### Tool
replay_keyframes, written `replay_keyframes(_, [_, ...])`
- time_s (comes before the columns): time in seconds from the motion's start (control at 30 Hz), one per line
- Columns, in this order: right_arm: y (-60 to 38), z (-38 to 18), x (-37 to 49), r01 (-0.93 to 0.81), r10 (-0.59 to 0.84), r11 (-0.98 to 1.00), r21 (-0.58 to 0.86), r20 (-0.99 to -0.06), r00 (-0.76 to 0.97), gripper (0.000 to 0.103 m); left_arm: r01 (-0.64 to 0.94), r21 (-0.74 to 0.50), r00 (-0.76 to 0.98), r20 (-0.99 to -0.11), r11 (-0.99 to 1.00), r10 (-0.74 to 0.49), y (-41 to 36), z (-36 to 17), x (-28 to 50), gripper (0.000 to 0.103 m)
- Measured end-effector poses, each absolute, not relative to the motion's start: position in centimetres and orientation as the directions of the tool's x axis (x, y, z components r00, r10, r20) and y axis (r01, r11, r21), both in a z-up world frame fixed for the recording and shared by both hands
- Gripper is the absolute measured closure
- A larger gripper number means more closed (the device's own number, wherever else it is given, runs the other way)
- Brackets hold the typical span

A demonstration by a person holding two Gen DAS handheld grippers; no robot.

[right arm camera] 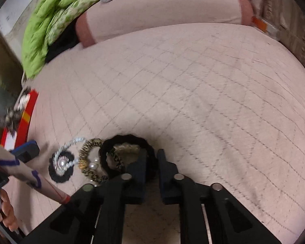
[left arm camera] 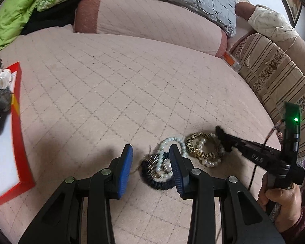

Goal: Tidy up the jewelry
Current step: 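Grasp the pale bead bracelet with the left gripper while the right gripper grasps the black hair tie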

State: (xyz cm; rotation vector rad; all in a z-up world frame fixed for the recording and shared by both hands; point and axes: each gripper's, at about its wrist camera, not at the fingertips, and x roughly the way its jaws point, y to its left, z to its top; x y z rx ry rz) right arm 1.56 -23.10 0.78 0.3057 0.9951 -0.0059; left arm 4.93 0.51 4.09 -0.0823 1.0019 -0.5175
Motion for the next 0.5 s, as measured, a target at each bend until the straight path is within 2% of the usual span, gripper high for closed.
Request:
replay_keyframes(0.1, [-25.2,2.2,0.7,0.197,0.117,0.935,0.295,-0.780,0.615,0.093,0.396,-0.282,0.406,-0.799,0.874,-0.443,-0.8,3.8,5.6,0.067])
replay_keyframes(0.2, [-26.9,3.5,-0.2,0.188,0.198,0.878,0.441,-0.691,0.695,0.093,0.426,-0.261,0.373,-0.821,0.866,-0.431,-2.4,3.0,5.9,0.067])
replay_keyframes(0.33, [-27.5,5.3,-1.0,0.143,0.219,0.857,0.495,-0.601,0.769,0.093,0.498,-0.127,0.359,-0.870,0.857,-0.338,-5.4,1.5,6.1,0.068])
replay_keyframes(0.43, [-27.5,5.5,-1.0,0.140,0.231,0.846,0.515,-0.591,0.773,0.093,0.525,-0.014,0.389,-0.885,0.851,-0.255,-6.9,0.9,6.1,0.074])
replay_keyframes(0.5, [-27.9,5.3,-1.1,0.144,0.243,0.835,0.532,-0.590,0.770,0.093,0.538,0.032,0.406,-0.885,0.842,-0.226,-7.5,0.8,6.1,0.087])
